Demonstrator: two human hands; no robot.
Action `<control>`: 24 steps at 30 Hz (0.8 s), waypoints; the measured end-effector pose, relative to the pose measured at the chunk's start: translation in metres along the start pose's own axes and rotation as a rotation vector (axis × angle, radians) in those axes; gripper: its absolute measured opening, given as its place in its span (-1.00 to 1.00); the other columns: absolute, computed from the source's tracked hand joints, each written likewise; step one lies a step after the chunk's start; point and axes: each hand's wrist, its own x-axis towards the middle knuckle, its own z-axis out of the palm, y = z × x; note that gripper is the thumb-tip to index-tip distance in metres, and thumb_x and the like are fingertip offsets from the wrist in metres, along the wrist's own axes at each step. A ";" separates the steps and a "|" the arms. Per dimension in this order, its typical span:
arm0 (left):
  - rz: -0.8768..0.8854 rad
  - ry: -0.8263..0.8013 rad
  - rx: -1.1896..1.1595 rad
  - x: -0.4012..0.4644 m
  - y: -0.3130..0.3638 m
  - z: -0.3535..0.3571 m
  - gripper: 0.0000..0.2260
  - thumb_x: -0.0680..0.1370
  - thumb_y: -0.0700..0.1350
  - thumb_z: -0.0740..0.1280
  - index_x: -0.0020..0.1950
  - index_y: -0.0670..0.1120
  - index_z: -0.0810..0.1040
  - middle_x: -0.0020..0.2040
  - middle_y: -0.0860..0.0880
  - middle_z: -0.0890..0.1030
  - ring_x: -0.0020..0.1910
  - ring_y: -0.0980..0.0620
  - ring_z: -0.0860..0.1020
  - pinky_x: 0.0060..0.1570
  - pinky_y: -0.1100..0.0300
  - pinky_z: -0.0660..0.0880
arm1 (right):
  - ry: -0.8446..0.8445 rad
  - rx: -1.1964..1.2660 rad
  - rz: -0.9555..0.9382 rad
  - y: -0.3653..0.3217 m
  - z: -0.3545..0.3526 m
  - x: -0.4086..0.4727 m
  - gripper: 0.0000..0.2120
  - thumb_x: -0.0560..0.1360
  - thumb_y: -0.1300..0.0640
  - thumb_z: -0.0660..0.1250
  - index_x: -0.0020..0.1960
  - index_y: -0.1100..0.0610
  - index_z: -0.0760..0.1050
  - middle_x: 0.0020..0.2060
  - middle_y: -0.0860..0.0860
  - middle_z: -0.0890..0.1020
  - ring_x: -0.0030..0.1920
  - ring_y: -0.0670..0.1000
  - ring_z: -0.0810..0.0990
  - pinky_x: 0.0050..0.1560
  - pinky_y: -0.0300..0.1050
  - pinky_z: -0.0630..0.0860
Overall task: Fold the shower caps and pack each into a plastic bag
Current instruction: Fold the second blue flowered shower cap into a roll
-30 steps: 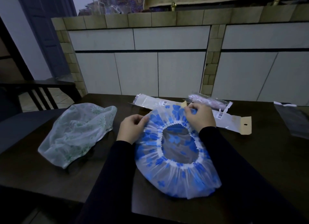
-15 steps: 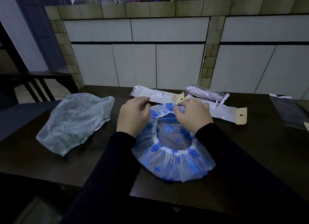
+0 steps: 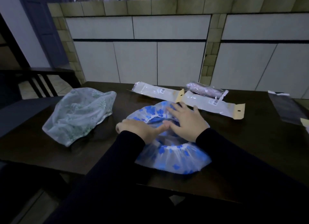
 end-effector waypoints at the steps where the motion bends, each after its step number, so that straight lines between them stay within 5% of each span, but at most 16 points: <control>1: 0.005 -0.032 -0.007 -0.001 0.001 -0.004 0.06 0.22 0.64 -0.22 0.29 -0.07 0.52 0.27 -0.05 0.52 0.21 -0.06 0.47 0.10 0.08 0.33 | 0.059 -0.022 0.054 -0.004 -0.005 0.000 -0.45 0.58 -0.26 0.00 0.48 -0.02 0.24 0.49 -0.03 0.26 0.48 0.05 0.17 0.37 0.20 0.13; 5: 0.044 0.067 0.213 -0.006 0.008 -0.023 -0.33 0.42 0.52 0.00 0.06 -0.01 0.53 0.02 0.00 0.53 0.02 -0.01 0.49 0.01 0.03 0.24 | -0.154 0.031 0.285 -0.020 -0.013 -0.003 -0.49 0.57 -0.26 0.01 0.17 0.08 0.50 0.13 0.07 0.56 0.12 0.09 0.50 0.18 0.05 0.39; 7: 0.073 0.169 0.219 -0.006 0.009 -0.035 -0.46 0.51 0.40 0.04 0.05 -0.01 0.50 0.00 -0.02 0.53 0.00 -0.04 0.49 0.01 -0.01 0.22 | -0.208 0.086 0.206 -0.025 -0.009 -0.003 -0.51 0.56 -0.26 0.03 0.22 0.05 0.48 0.17 0.05 0.56 0.14 0.08 0.51 0.19 0.04 0.41; 10: 0.211 0.245 0.139 0.008 0.005 -0.042 -0.75 0.60 0.09 0.12 0.06 -0.04 0.46 0.18 -0.03 0.55 0.17 -0.07 0.49 0.22 -0.06 0.23 | -0.268 0.195 -0.004 -0.015 -0.010 0.002 -0.51 0.58 -0.21 0.11 0.47 -0.09 0.26 0.46 -0.07 0.32 0.41 0.02 0.31 0.41 0.07 0.20; 12: 0.282 0.173 0.067 0.017 -0.001 -0.035 -0.72 0.60 0.00 0.12 0.25 -0.03 0.47 0.31 -0.03 0.49 0.29 -0.08 0.44 0.28 -0.06 0.21 | -0.331 0.273 -0.086 -0.006 -0.010 0.002 -0.45 0.58 -0.22 0.11 0.52 -0.15 0.12 0.53 -0.14 0.12 0.52 -0.02 0.09 0.48 -0.01 0.06; 17: 0.359 0.124 -0.123 0.037 -0.015 -0.003 -0.91 0.59 -0.11 0.10 0.01 0.01 0.38 0.23 -0.03 0.50 0.21 -0.11 0.43 0.17 -0.07 0.28 | -0.145 0.157 0.117 -0.011 0.001 -0.003 -0.38 0.58 -0.29 -0.07 0.55 -0.03 0.03 0.55 -0.01 0.09 0.54 0.08 -0.01 0.46 0.17 -0.03; 21: 0.355 0.201 -0.140 0.053 -0.016 0.010 -0.68 0.61 0.17 0.10 0.30 0.06 0.34 0.40 0.08 0.33 0.34 -0.11 0.28 0.23 -0.10 0.25 | -0.263 0.149 0.216 -0.013 0.019 -0.001 -0.28 0.51 -0.42 -0.14 0.56 -0.10 -0.11 0.56 0.05 -0.03 0.54 0.13 -0.07 0.47 0.20 -0.09; 24: 0.219 0.115 -0.165 0.065 -0.026 0.024 -0.34 0.53 0.39 -0.06 0.54 0.08 0.07 0.57 0.09 0.05 0.50 -0.12 0.07 0.41 -0.18 0.10 | -0.284 0.167 0.181 0.002 0.023 -0.003 -0.28 0.47 -0.46 -0.18 0.54 -0.18 -0.19 0.56 -0.02 -0.08 0.55 0.08 -0.12 0.47 0.22 -0.13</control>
